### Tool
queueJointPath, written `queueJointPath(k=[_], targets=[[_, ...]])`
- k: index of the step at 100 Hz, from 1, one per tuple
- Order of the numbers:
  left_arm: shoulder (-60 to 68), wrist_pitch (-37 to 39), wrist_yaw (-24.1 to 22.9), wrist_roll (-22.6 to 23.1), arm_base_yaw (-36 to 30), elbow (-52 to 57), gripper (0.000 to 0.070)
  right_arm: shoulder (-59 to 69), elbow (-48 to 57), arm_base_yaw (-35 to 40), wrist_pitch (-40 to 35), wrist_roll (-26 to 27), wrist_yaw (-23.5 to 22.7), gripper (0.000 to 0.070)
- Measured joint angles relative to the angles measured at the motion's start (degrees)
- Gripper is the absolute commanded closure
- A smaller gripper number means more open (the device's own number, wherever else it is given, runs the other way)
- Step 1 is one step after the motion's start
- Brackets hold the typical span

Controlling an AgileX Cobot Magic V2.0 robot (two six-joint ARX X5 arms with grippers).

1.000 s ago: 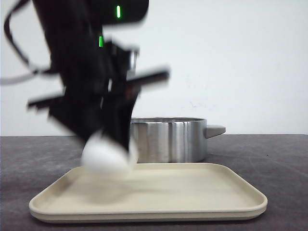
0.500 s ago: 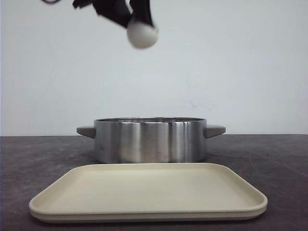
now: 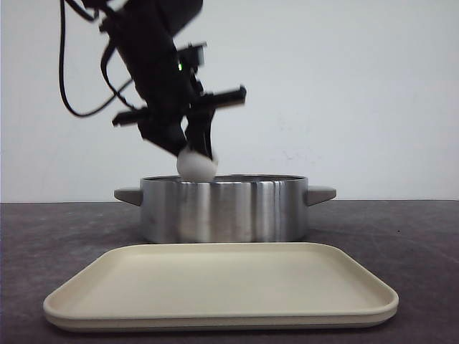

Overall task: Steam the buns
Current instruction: 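Carry the bun with the left gripper into the steamer and release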

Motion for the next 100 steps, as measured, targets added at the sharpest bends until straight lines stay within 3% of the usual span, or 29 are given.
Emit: queueJointPath(k=[40, 64, 73, 81, 100], targets=[[0.94, -0.35, 0.07, -0.66, 0.00, 0.00, 0.0001, 0.00, 0.00, 0.00, -1.38, 0.00, 0.00, 0.0691], [-1.14, -1.99, 0.09, -0.68, 0.00, 0.00, 0.0005, 0.00, 0.00, 0.00, -2.93, 0.00, 0.00, 0.0691], [-4.90, -5.18, 0.07, -0.68, 0.00, 0.00, 0.0199, 0.00, 0.00, 0.00, -3.04, -0.02, 0.92, 0.0691], [-9.35, -7.76, -0.28, -0.68, -0.20, 0.02, 0.0311, 0.00, -0.07, 0.00, -3.02, -0.07, 2.97, 0.0691], [-20.39, -15.47, -6.36, -1.01, -3.78, 0.15, 0.0343, 0.00, -2.49, 0.00, -2.91, -0.09, 4.44, 0.0691]])
